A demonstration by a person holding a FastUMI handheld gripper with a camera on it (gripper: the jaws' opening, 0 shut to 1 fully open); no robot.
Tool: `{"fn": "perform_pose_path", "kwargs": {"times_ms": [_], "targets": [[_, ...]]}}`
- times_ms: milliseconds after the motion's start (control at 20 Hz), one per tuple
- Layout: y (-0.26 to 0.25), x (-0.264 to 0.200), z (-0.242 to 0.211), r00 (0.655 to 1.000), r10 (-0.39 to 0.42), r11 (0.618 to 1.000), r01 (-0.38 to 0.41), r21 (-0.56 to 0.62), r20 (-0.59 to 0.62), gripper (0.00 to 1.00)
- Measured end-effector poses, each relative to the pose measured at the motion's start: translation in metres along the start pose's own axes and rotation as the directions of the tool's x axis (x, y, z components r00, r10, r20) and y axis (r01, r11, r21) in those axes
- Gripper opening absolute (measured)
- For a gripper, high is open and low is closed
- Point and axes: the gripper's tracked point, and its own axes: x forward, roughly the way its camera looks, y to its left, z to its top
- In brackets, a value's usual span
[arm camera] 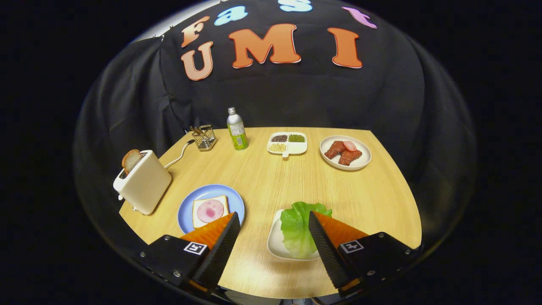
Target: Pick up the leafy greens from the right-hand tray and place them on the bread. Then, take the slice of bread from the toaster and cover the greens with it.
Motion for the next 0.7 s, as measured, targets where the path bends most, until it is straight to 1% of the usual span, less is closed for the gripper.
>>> {"fn": "perform_pose_path", "kwargs": {"times_ms": [100, 350, 550, 700], "targets": [[-0.010, 0.012, -0.008, 0.998, -0.023, 1.000, 0.024, 0.006, -0.050, 0.98], [-0.017, 0.040, -0.030, 0.987, -0.045, 0.999, 0.048, 0.020, -0.157, 0.96], [-0.026, 0.065, -0.051, 0.967, -0.055, 0.998, 0.064, 0.026, -0.248, 0.95], [-0.041, 0.079, -0.060, 0.954, -0.090, 0.994, 0.102, 0.029, -0.284, 0.95]]}}
